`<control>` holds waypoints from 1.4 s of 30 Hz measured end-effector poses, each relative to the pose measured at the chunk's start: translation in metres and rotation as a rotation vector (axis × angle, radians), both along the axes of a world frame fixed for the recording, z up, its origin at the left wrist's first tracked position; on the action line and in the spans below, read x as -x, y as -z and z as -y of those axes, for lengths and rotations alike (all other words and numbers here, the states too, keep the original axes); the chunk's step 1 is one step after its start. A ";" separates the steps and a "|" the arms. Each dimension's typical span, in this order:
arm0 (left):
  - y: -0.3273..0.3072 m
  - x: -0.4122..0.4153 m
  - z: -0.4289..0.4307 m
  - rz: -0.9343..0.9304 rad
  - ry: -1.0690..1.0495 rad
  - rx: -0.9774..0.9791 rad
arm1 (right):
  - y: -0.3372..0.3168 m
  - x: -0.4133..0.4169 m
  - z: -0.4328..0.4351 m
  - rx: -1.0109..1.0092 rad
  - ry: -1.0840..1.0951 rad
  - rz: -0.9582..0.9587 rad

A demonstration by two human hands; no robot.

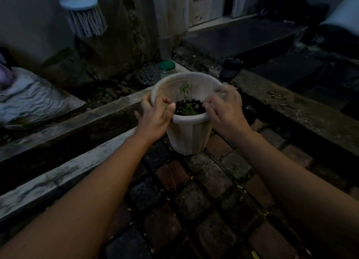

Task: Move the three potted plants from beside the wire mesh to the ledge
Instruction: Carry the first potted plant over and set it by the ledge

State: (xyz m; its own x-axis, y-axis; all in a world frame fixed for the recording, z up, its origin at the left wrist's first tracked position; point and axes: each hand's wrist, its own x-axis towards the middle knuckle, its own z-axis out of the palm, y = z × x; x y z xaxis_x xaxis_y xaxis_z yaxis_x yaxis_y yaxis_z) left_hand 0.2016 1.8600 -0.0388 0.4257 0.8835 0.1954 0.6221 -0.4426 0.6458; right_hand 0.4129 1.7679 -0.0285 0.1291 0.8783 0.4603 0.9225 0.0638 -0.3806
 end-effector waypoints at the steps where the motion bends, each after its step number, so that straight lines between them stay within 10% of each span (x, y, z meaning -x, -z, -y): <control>1: -0.001 -0.001 0.000 -0.100 0.031 -0.047 | 0.001 0.002 0.004 -0.024 -0.069 0.112; 34: -0.023 -0.015 0.013 -0.075 0.045 -0.166 | -0.012 -0.008 -0.002 0.131 -0.213 0.236; 42: -0.073 -0.013 0.048 -0.263 0.153 0.123 | -0.090 -0.011 0.036 0.344 -0.113 0.059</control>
